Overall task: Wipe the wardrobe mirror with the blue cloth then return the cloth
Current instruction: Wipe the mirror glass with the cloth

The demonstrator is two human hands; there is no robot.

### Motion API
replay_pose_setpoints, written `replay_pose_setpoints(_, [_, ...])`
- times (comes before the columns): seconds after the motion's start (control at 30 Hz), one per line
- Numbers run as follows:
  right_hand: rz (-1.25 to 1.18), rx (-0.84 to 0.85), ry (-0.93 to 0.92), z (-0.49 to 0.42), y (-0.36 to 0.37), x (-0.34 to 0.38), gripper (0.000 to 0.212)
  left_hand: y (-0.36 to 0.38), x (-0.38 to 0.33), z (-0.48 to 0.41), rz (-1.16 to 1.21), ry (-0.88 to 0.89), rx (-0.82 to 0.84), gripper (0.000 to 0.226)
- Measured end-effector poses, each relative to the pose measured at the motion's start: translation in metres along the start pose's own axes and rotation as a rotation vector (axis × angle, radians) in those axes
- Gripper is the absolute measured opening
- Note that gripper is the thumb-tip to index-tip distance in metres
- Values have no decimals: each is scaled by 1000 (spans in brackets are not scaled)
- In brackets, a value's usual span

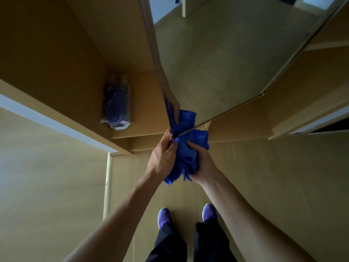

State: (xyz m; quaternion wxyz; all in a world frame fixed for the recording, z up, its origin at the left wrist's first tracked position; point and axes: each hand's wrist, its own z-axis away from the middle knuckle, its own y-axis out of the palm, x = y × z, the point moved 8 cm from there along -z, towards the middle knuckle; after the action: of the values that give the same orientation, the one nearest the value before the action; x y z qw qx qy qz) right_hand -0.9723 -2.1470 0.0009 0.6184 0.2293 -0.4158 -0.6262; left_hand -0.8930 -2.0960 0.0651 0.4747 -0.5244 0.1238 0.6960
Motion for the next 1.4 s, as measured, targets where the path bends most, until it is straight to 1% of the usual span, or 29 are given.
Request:
replay_pose_setpoints(0.1, [26, 43, 32, -4, 1, 4, 40, 1, 0, -6, 23, -46, -6, 43])
replay_pose_setpoints(0.2, [90, 13, 60, -8, -1, 9, 35, 3, 4, -6, 83, -103, -49, 44])
replay_pose_setpoints(0.3, [150, -5, 79, -9, -10, 24, 36, 9, 6, -5, 144, -149, -112, 43])
replay_pose_setpoints(0.43, [205, -88, 49, -6, -21, 63, 39, 15, 3, -4, 108, -198, -199, 67])
replay_pose_setpoints(0.57, [241, -190, 14, -1, -33, 102, 39, 25, -2, -6, 96, -212, -255, 76])
replay_pose_setpoints(0.67, [271, -223, -5, -2, -40, 115, 44, 29, -6, -8, 129, -240, -279, 83])
replay_pose_setpoints(0.73, [288, -230, -12, -6, -39, 113, 43, 30, -8, -10, 141, -245, -281, 83])
replay_pose_setpoints(0.87, [329, -257, -3, -16, -30, 86, 29, 26, -7, -14, 206, -253, -262, 79])
replay_pose_setpoints(0.9, [347, -256, 11, -18, -26, 77, 29, 24, -7, -16, 213, -254, -255, 79])
replay_pose_setpoints(0.97, [376, -270, 39, -23, -18, 62, 33, 21, -8, -19, 175, -250, -234, 80])
replay_pose_setpoints(1.03, [379, -283, 55, -28, -12, 50, 37, 16, -8, -22, 112, -240, -220, 76])
replay_pose_setpoints(1.2, [323, -287, 59, -40, -5, 39, 38, 5, -6, -27, -46, -203, -181, 74])
replay_pose_setpoints(1.3, [307, -280, 54, -40, -4, 46, 34, 3, -8, -35, -80, -202, -184, 70])
replay_pose_setpoints(1.4, [335, -287, 43, -40, -7, 64, 27, 6, -11, -42, -35, -187, -203, 83])
